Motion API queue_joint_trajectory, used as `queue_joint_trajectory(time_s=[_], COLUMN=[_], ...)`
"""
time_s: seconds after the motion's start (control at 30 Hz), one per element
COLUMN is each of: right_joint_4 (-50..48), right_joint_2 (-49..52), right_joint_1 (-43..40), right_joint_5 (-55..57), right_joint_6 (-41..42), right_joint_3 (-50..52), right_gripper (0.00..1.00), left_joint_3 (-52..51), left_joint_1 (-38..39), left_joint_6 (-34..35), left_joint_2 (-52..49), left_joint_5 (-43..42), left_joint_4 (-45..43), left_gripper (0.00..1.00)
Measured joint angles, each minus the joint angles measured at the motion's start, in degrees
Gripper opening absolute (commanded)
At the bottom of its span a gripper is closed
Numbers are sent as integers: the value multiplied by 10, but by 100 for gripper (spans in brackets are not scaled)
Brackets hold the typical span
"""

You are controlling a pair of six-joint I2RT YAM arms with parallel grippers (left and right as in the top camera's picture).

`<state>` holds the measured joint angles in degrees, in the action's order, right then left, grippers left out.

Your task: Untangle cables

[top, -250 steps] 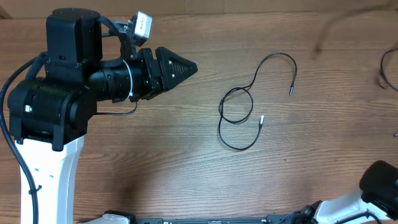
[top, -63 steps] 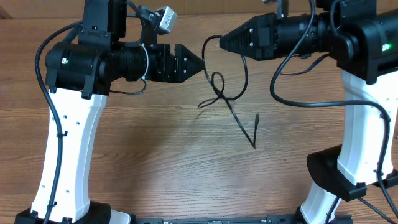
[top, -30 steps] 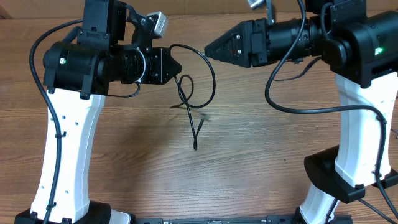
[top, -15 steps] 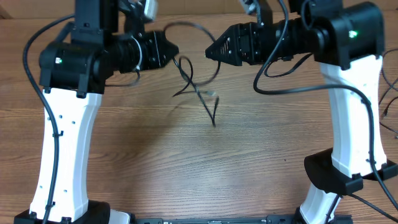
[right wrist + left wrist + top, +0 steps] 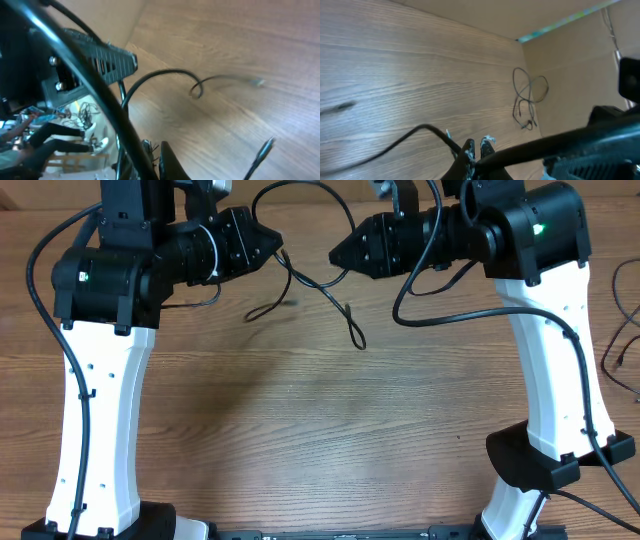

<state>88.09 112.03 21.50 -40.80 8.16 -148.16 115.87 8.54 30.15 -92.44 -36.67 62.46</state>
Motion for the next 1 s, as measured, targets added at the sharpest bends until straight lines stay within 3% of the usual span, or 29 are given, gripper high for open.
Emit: queue_joint_trajectory(time_s=[0.13, 0.33, 0.57, 0.73, 0.9, 1.0], right_joint_4=[7, 49, 56, 55, 56, 56], right_joint_2=[0, 0, 0, 0, 0, 0], right_joint_1=[2, -7, -72, -135, -196, -205], right_joint_5=[53, 231, 360, 470, 615, 626], right_joint_6=[4, 17, 52, 83, 114, 126], right_joint_3=[0, 0, 0, 0, 0, 0], right_gripper=[4, 4, 4, 12, 4, 4], left_joint_3=[0, 0, 0, 0, 0, 0], left_joint_1=[0, -1, -9, -31, -61, -70], left_joint_6=[0, 0, -1, -4, -10, -16], left_joint_2=[0, 0, 0, 1, 2, 5], left_joint_5=[-7, -21, -78, -86, -87, -89], left_joint_4=[-2, 8, 6, 26, 37, 38], left_gripper=[4, 4, 4, 4, 4, 4])
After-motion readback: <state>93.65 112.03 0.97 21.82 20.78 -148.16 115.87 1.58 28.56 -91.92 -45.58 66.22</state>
